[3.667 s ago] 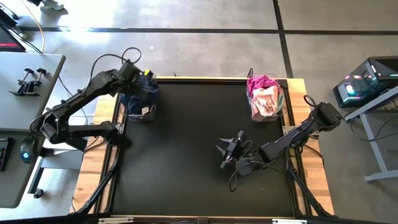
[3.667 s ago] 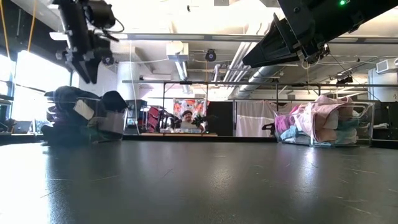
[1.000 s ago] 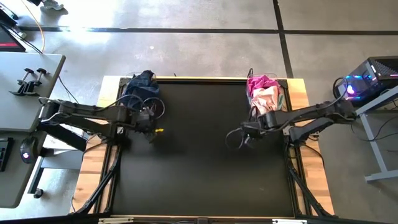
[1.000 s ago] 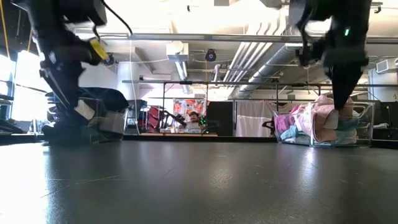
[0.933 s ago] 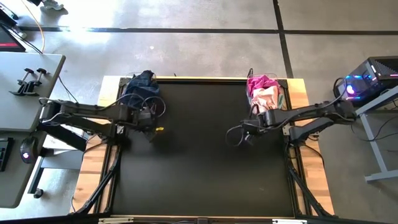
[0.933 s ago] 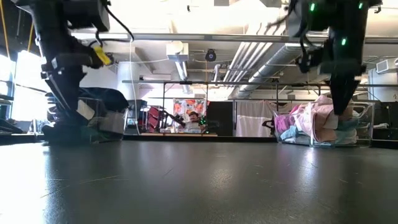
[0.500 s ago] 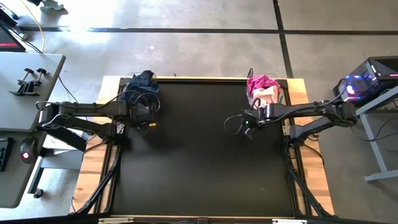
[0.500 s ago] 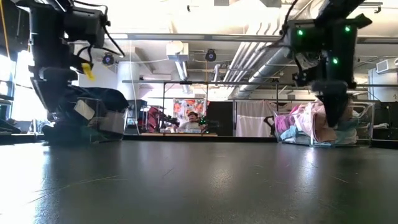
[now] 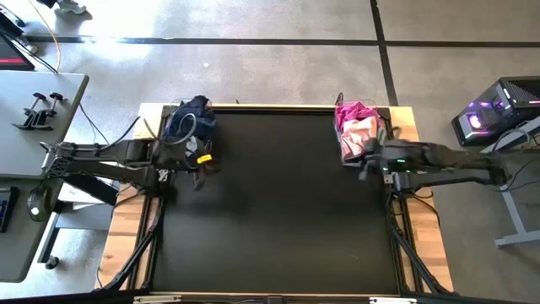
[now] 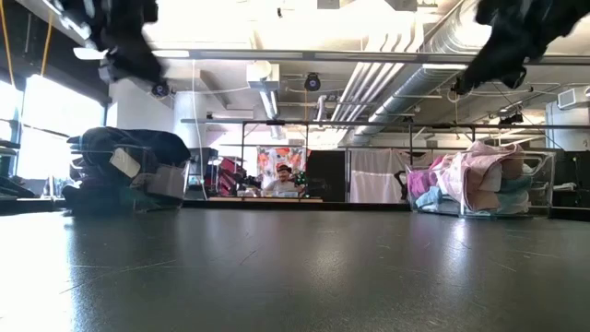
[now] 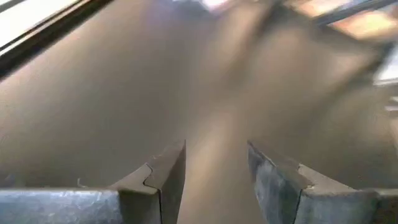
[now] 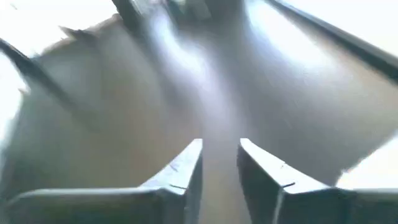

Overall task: Sort towels by color in basket
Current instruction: Return to Home Position

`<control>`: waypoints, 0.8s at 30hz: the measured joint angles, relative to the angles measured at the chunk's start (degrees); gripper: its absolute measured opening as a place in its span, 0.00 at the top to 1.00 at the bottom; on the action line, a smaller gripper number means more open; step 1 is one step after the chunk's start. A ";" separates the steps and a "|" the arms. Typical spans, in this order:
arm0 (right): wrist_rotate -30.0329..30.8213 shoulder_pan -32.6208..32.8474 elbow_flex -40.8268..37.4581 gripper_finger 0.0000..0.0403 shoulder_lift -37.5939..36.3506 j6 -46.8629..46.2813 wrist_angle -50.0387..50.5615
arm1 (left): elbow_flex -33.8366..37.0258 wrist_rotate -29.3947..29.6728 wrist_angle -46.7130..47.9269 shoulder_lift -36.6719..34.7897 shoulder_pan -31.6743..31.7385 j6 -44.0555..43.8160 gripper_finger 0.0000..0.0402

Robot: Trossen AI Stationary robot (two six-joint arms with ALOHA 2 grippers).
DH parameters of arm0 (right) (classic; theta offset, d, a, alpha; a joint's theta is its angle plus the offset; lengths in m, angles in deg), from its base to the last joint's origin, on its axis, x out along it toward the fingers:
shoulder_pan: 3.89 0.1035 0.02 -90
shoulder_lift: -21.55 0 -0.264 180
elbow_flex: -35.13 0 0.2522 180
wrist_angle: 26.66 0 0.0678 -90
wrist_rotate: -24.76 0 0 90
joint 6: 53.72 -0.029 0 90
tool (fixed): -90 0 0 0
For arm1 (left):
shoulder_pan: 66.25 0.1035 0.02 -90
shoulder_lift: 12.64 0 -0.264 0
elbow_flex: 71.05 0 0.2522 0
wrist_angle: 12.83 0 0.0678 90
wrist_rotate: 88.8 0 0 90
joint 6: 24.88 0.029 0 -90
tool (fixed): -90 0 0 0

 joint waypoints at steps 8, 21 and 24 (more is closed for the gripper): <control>-12.64 5.18 -18.35 0.98 -27.41 4.50 -24.92 | 11.35 -15.26 -38.67 -3.53 -0.32 7.91 0.61; -17.40 9.53 -30.33 1.00 -34.23 12.59 -37.10 | 15.35 -13.30 -47.48 -8.73 -0.34 8.73 0.61; -17.40 9.52 -32.56 1.00 -34.14 12.52 -40.32 | 16.91 -13.09 -48.41 -12.07 -0.32 10.29 0.61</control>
